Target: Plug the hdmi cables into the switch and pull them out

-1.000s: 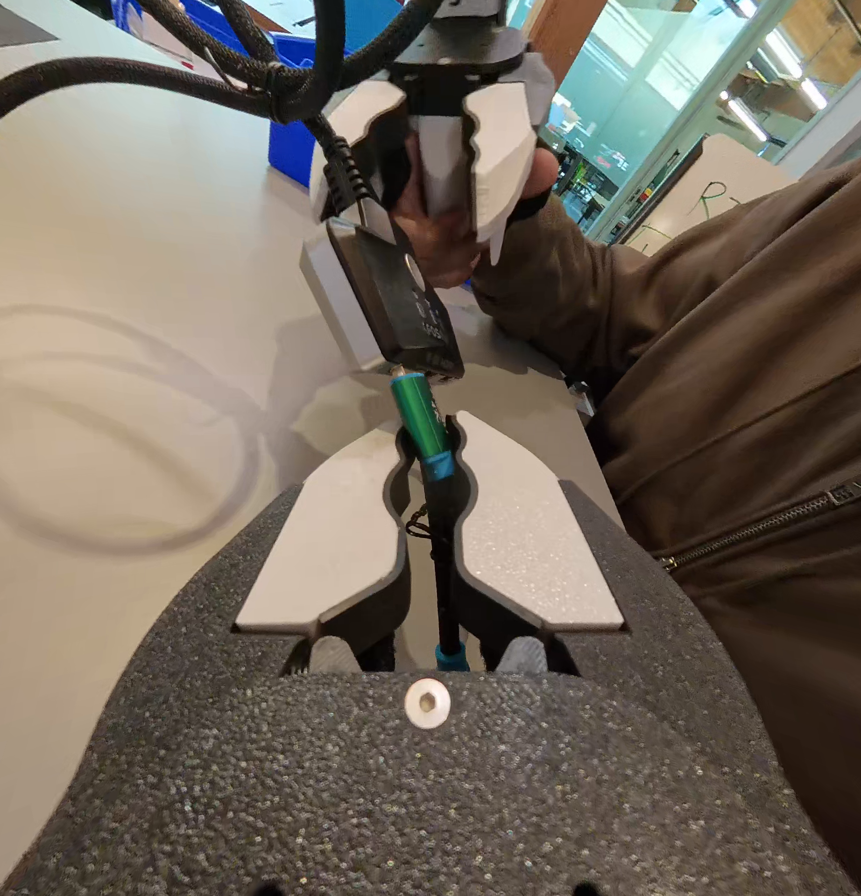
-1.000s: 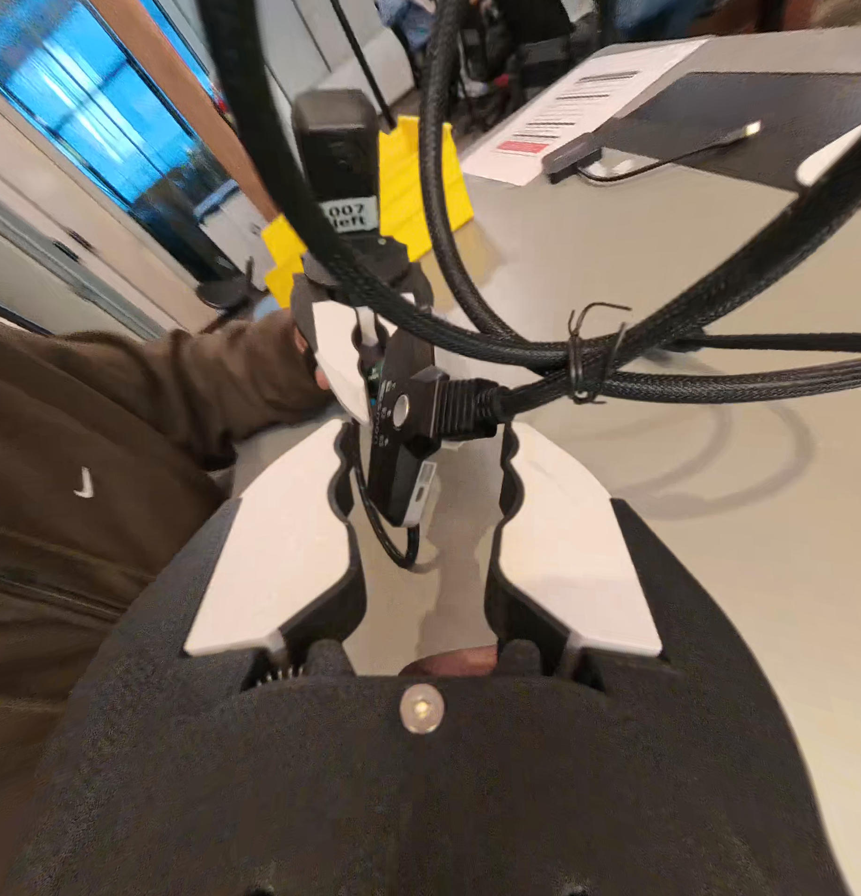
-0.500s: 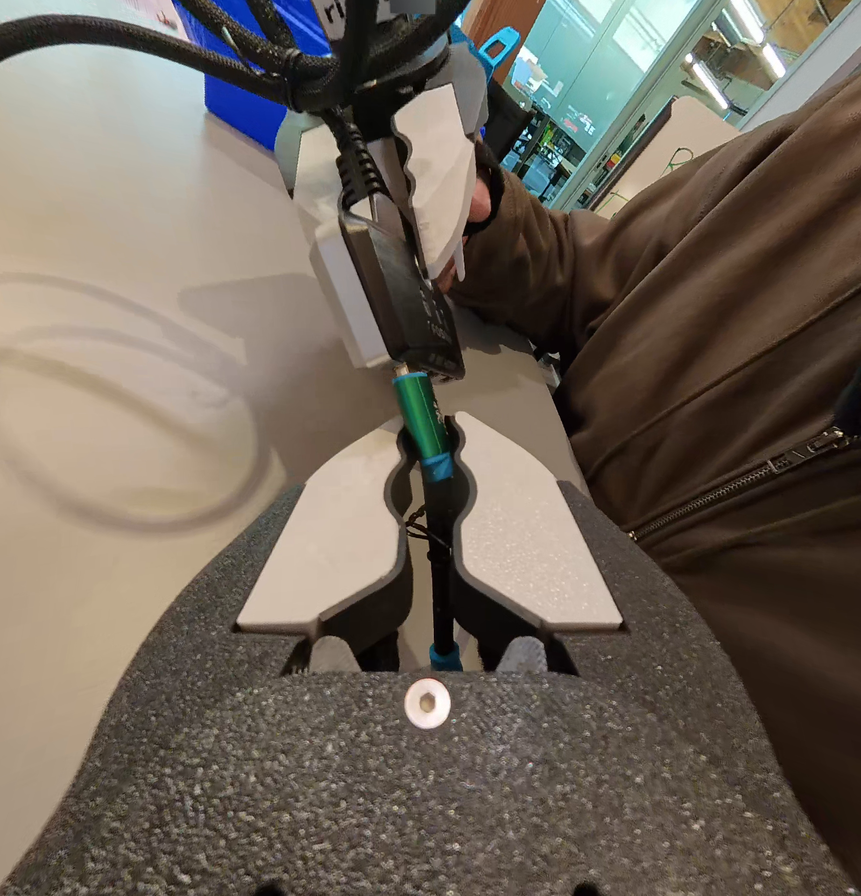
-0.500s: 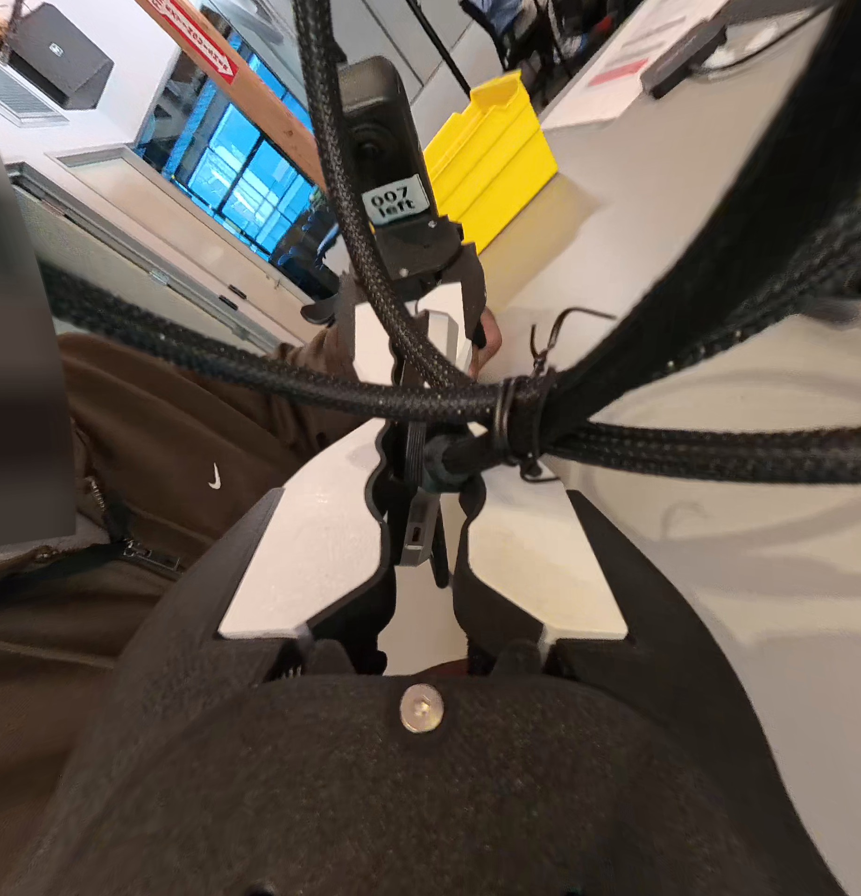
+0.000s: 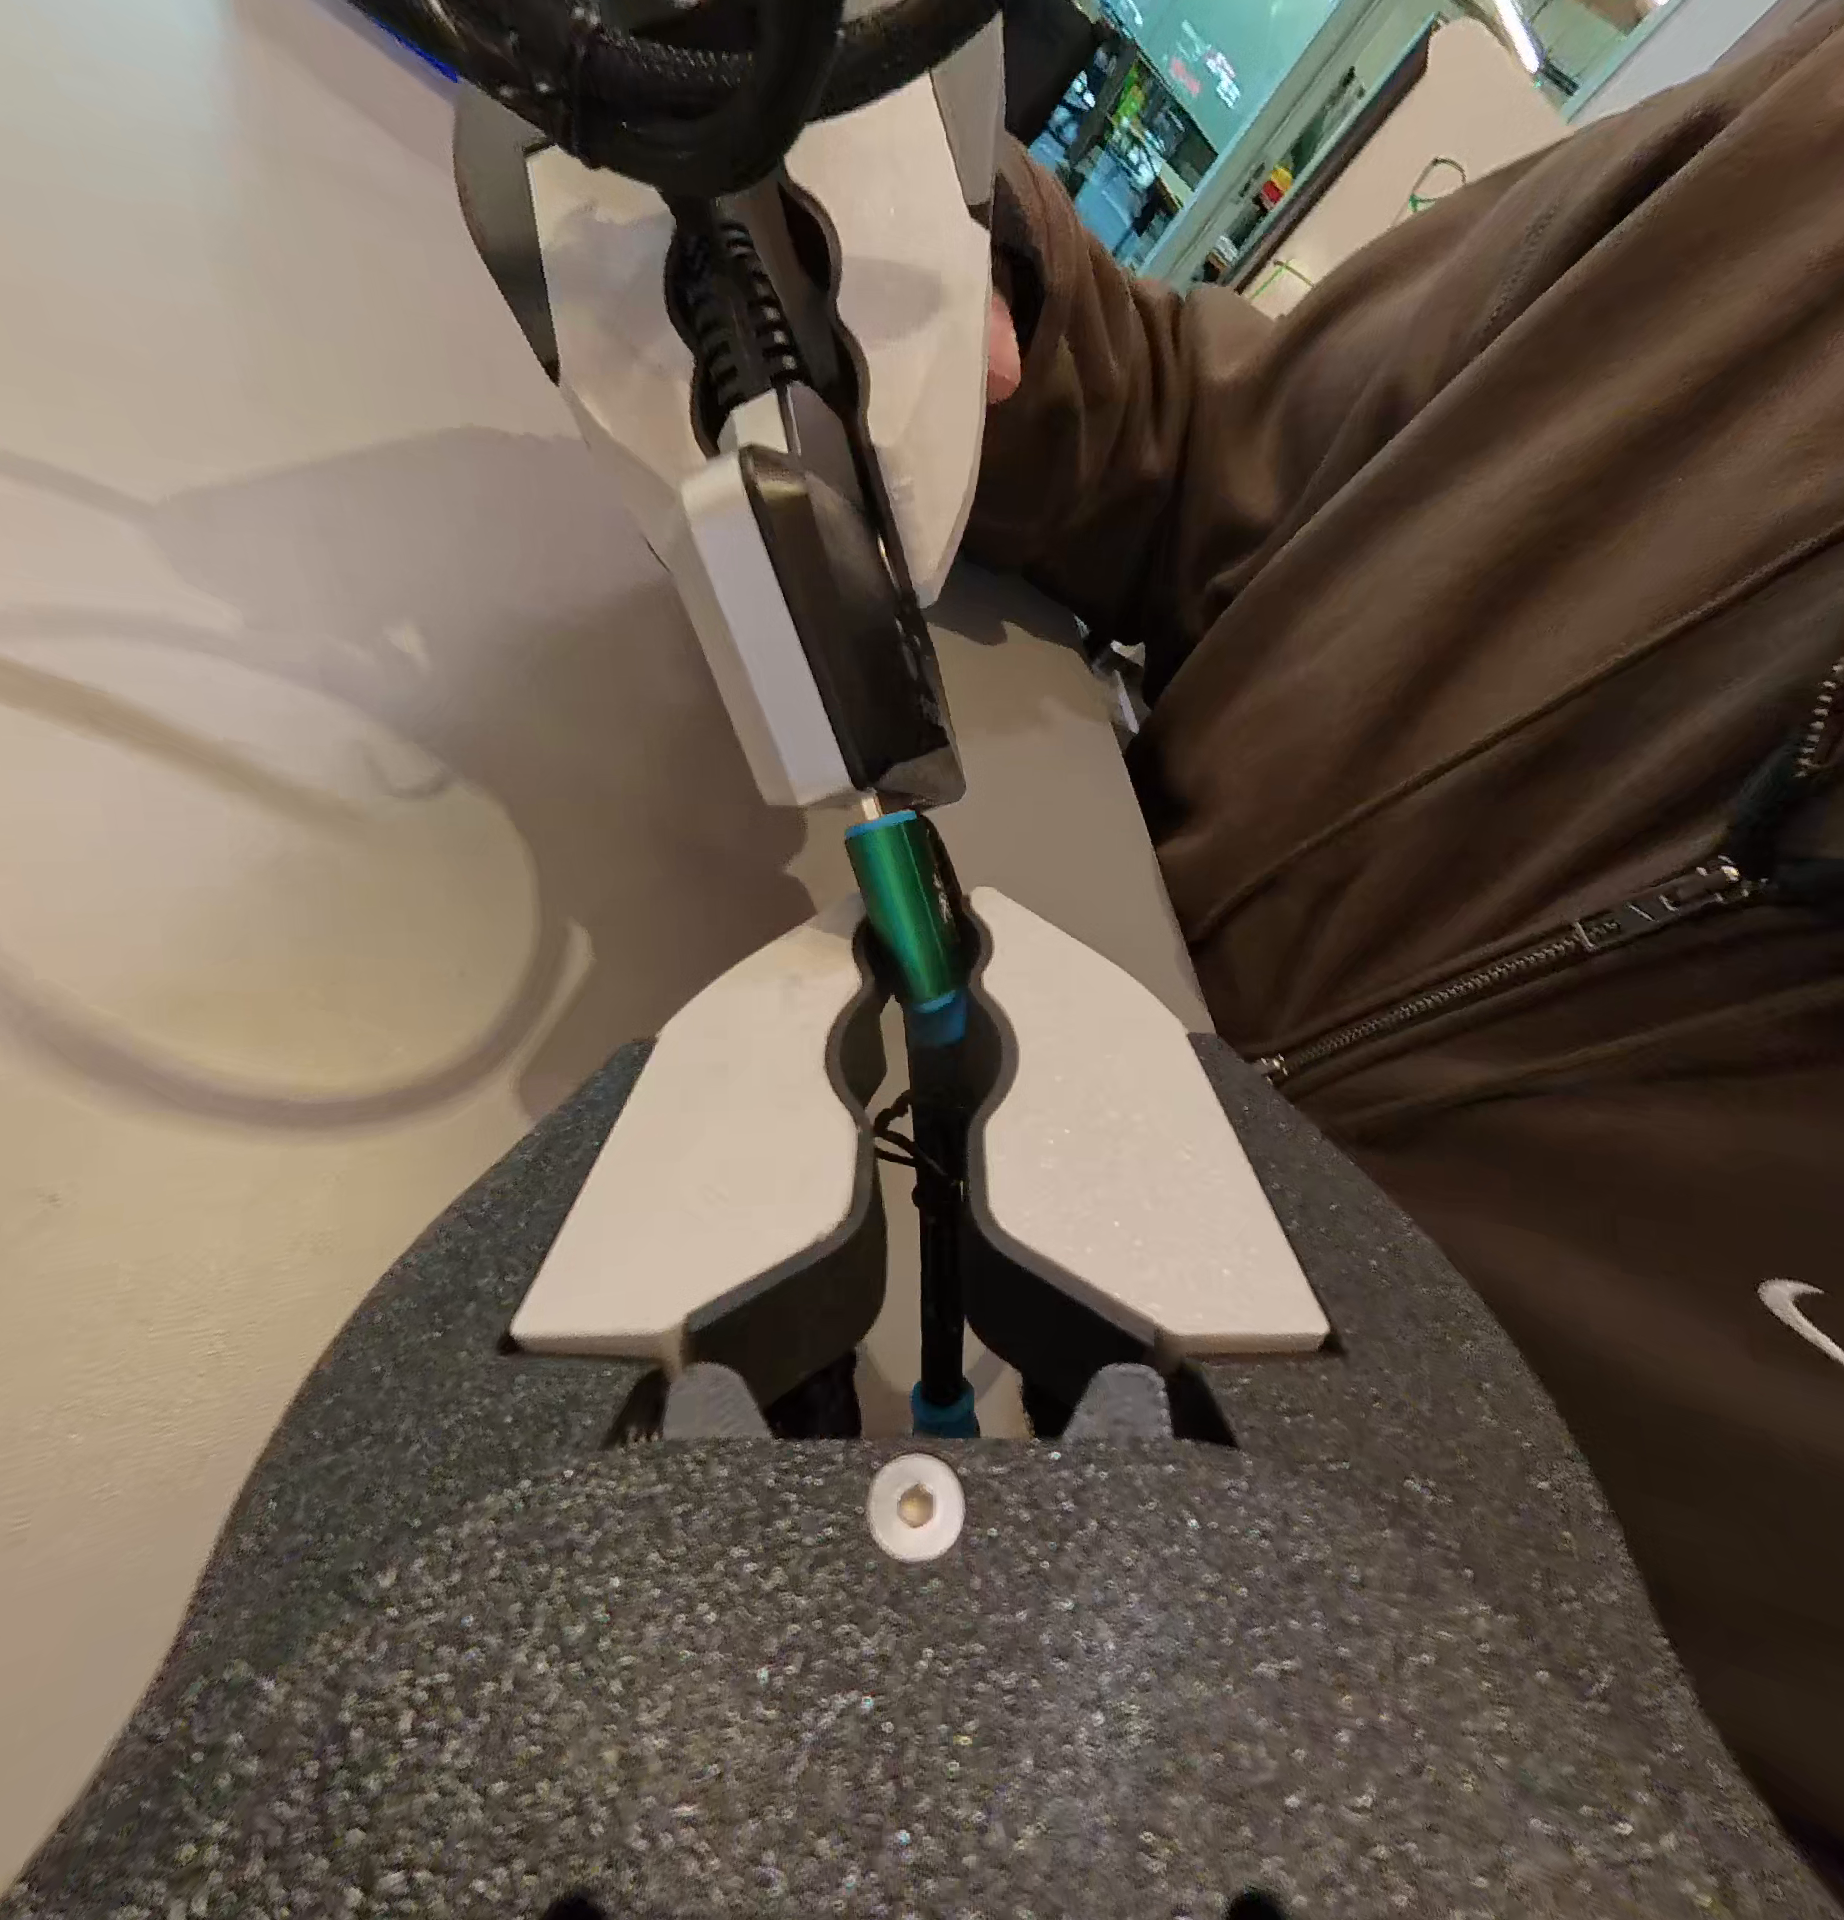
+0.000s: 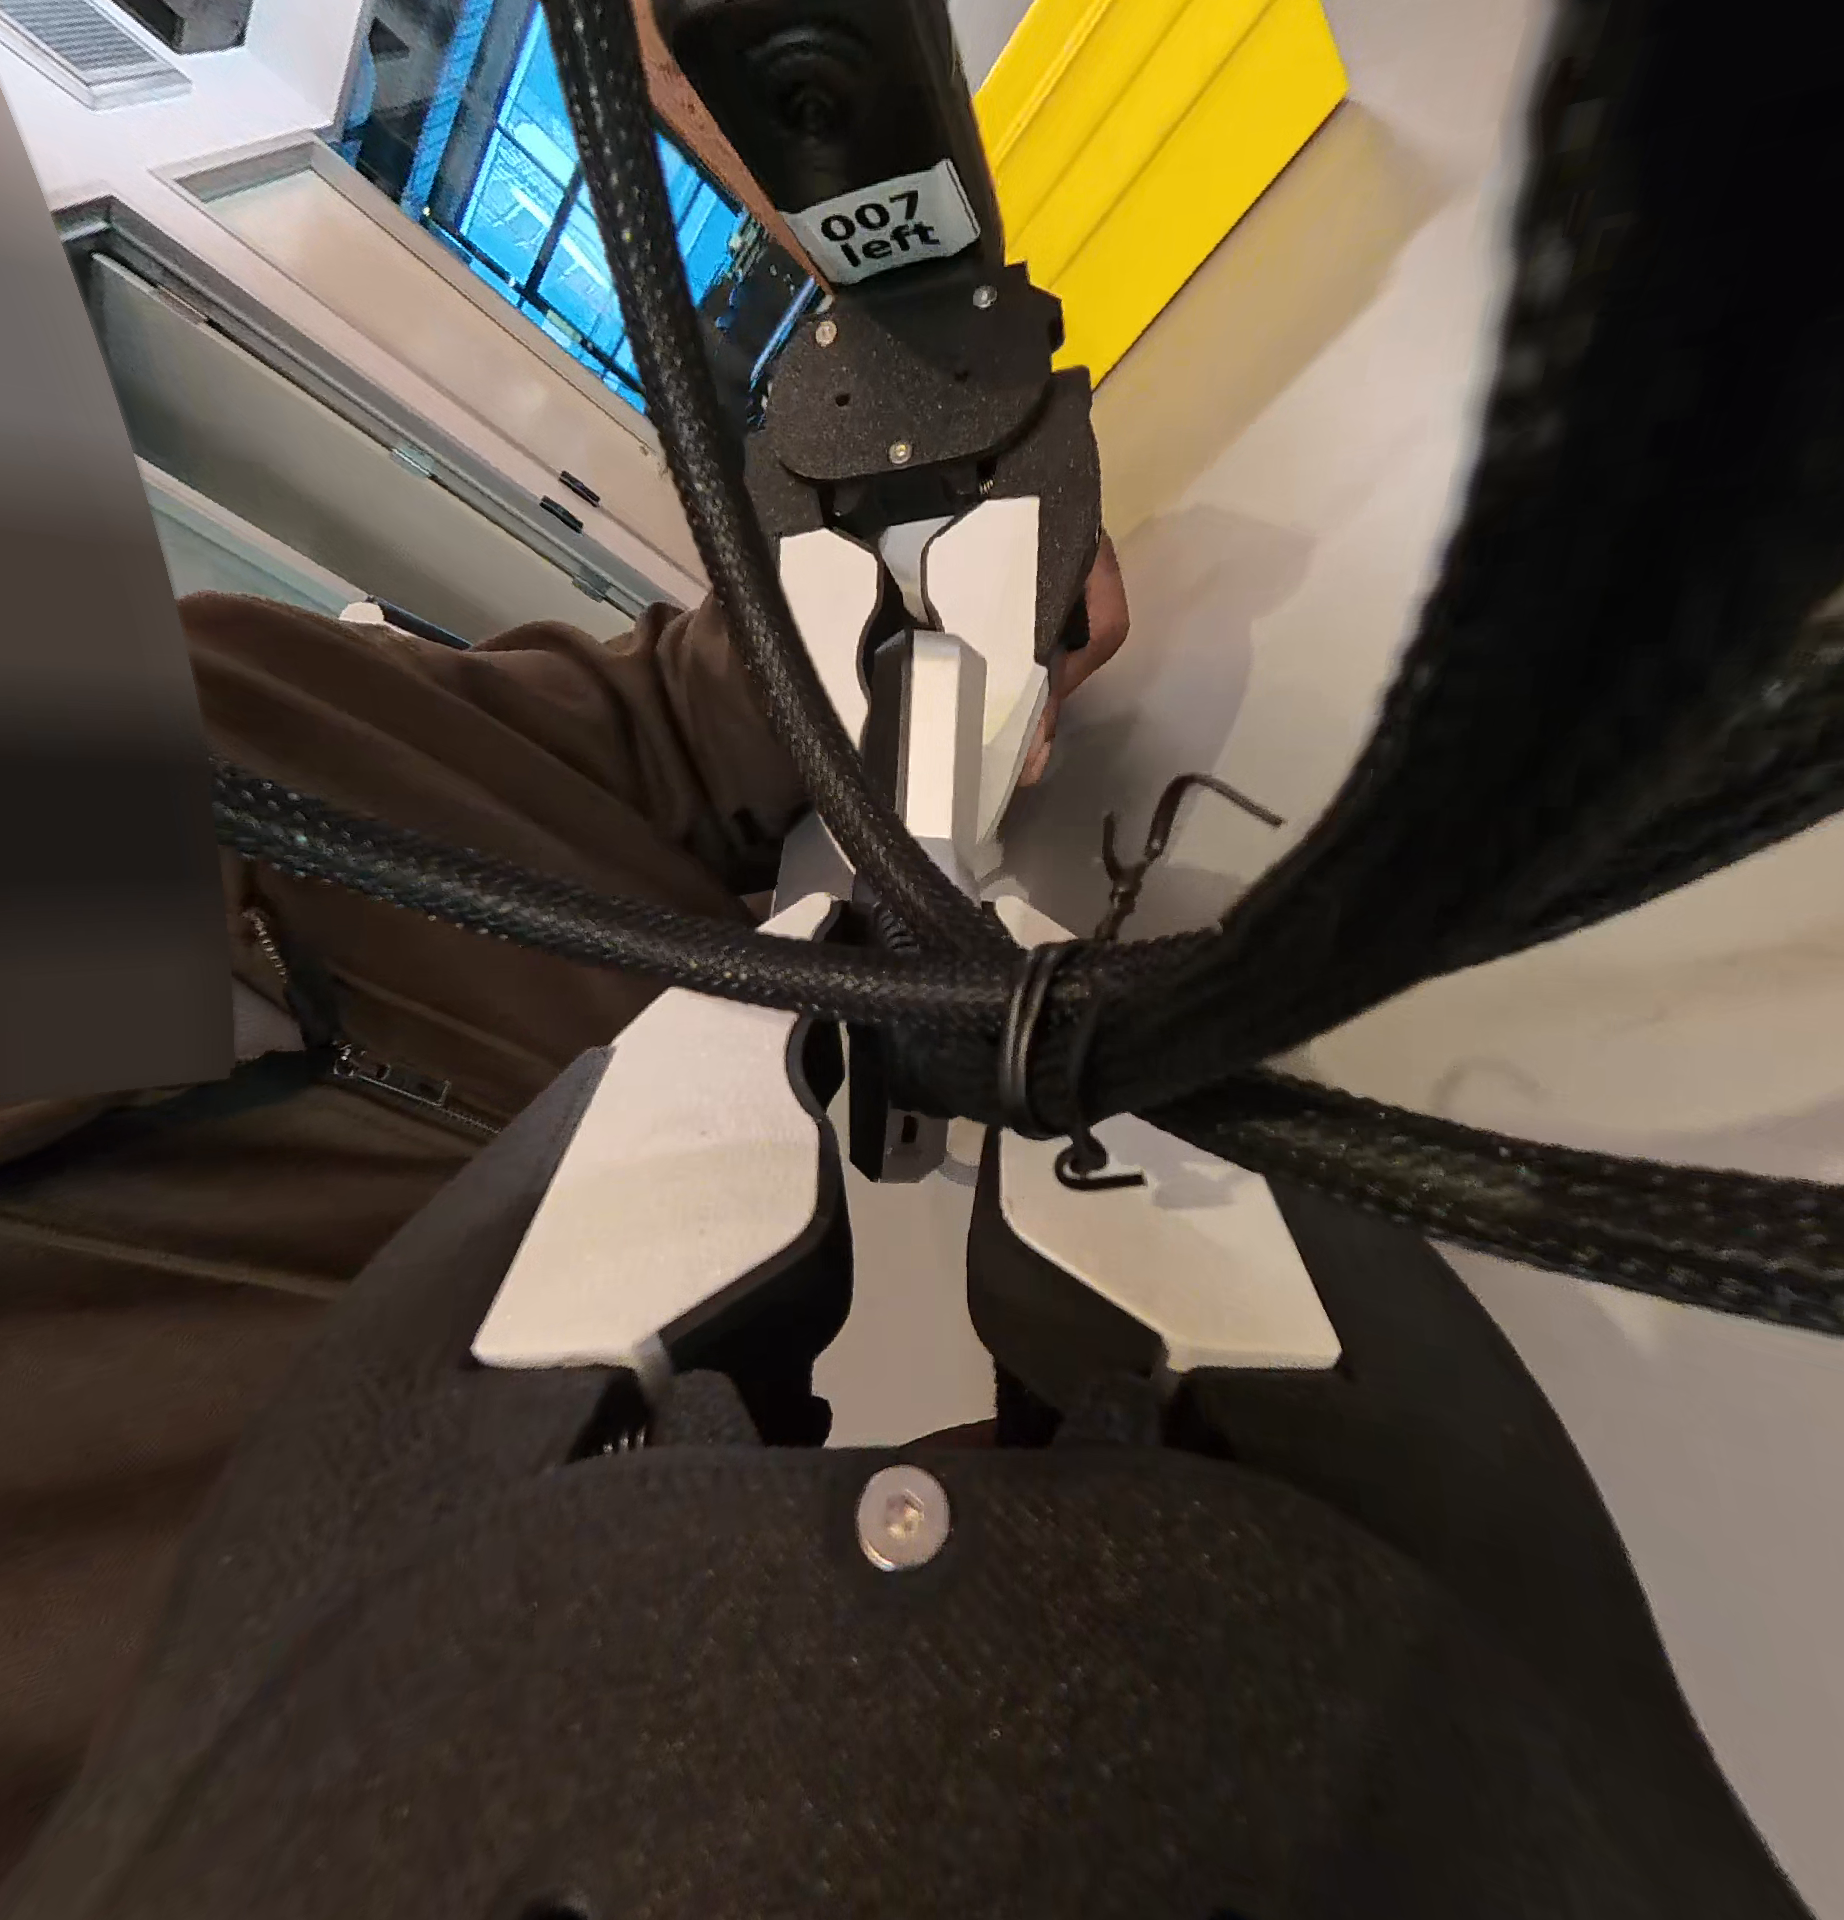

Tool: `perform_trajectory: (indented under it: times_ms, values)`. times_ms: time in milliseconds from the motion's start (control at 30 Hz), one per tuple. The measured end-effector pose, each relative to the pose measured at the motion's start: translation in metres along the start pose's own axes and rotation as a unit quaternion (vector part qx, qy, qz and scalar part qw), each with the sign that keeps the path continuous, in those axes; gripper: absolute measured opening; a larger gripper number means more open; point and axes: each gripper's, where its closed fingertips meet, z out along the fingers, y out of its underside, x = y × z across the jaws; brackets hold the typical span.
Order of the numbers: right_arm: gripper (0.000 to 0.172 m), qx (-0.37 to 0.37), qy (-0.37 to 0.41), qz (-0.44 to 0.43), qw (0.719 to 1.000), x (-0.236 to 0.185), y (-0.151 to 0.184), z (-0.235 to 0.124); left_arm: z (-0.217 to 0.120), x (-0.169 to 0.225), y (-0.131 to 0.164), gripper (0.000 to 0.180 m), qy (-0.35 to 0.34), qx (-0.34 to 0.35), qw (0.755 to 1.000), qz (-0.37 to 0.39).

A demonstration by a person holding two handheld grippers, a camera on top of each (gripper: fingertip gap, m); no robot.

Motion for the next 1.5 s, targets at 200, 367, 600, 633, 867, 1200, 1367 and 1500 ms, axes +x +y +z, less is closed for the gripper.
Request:
perform_trajectory:
  times_ms: [200, 367, 600, 633, 867, 1200, 1367, 1500]
  values:
    - [0.024, 0.067, 0.027, -0.013, 0.997, 0.014, -0.018, -0.004, -0.010, -0.031, -0.013, 0.028, -0.069, 0.069, 0.994, -0.045]
    - [0.023, 0.102, 0.050, -0.058, 0.992, 0.013, -0.028, -0.010, -0.030, -0.041, -0.013, 0.050, -0.101, 0.075, 0.991, -0.046]
    - [0.023, 0.193, 0.088, -0.059, 0.976, 0.026, -0.049, -0.029, -0.086, -0.048, -0.060, 0.049, -0.210, 0.220, 0.953, 0.002]
    - [0.023, 0.207, 0.089, -0.056, 0.973, 0.027, -0.052, -0.032, -0.092, -0.043, -0.067, 0.047, -0.219, 0.238, 0.946, 0.017]
    - [0.022, 0.258, 0.111, -0.017, 0.960, 0.040, -0.057, -0.035, -0.077, -0.060, -0.058, 0.043, -0.403, 0.142, 0.893, 0.141]
    - [0.023, 0.194, 0.093, -0.008, 0.977, 0.037, -0.038, -0.012, -0.055, -0.078, -0.039, 0.025, -0.489, 0.037, 0.836, 0.247]
    - [0.024, 0.156, 0.075, 0.010, 0.985, 0.039, -0.029, -0.011, -0.051, -0.074, -0.033, 0.021, -0.451, 0.019, 0.855, 0.254]
    - [0.023, 0.123, 0.078, 0.011, 0.989, 0.038, -0.021, -0.011, -0.047, -0.071, -0.029, 0.020, -0.454, -0.023, 0.841, 0.294]
